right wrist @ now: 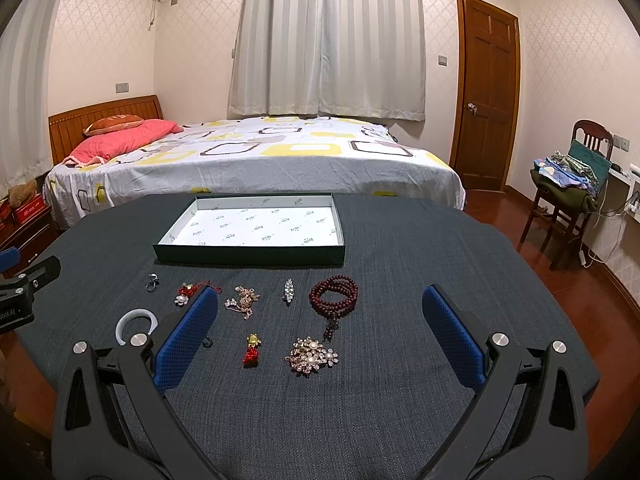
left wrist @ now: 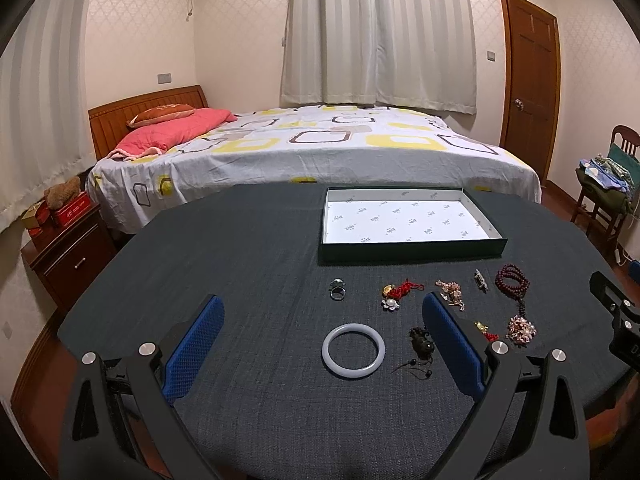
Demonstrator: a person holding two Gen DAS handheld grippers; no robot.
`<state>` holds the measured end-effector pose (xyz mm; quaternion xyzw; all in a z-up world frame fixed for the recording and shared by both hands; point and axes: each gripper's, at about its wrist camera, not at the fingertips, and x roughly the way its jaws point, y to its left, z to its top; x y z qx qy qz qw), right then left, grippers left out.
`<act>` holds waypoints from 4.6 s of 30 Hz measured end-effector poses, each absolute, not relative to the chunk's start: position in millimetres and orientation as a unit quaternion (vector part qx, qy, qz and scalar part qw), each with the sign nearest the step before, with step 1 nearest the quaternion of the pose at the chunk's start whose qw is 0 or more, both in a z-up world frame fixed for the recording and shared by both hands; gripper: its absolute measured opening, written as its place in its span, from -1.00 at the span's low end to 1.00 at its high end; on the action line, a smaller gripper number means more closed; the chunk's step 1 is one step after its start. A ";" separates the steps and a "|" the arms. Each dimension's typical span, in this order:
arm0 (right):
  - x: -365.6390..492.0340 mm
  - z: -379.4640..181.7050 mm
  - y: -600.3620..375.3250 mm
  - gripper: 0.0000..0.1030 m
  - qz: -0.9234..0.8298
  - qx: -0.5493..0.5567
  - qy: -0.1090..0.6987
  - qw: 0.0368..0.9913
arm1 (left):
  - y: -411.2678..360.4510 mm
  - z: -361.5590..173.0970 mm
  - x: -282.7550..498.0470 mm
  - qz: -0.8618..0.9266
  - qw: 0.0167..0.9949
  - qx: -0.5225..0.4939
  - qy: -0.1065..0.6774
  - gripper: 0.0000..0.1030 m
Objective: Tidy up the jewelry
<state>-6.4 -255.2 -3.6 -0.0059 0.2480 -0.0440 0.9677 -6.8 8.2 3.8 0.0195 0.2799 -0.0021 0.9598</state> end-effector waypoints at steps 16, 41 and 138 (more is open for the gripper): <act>-6.0 -4.0 -254.9 0.94 -0.043 -0.005 0.249 0.967 | 5.0 2.2 -6.0 -0.002 0.959 0.017 0.283 0.88; -7.5 -5.1 -253.1 0.94 -0.042 -0.005 0.249 0.968 | 5.9 -1.9 -4.0 -0.003 0.958 0.016 0.288 0.88; 56.8 -122.8 -270.4 -0.47 -0.015 0.019 0.400 0.916 | -5.4 -127.0 76.3 -0.054 0.913 0.026 0.404 0.33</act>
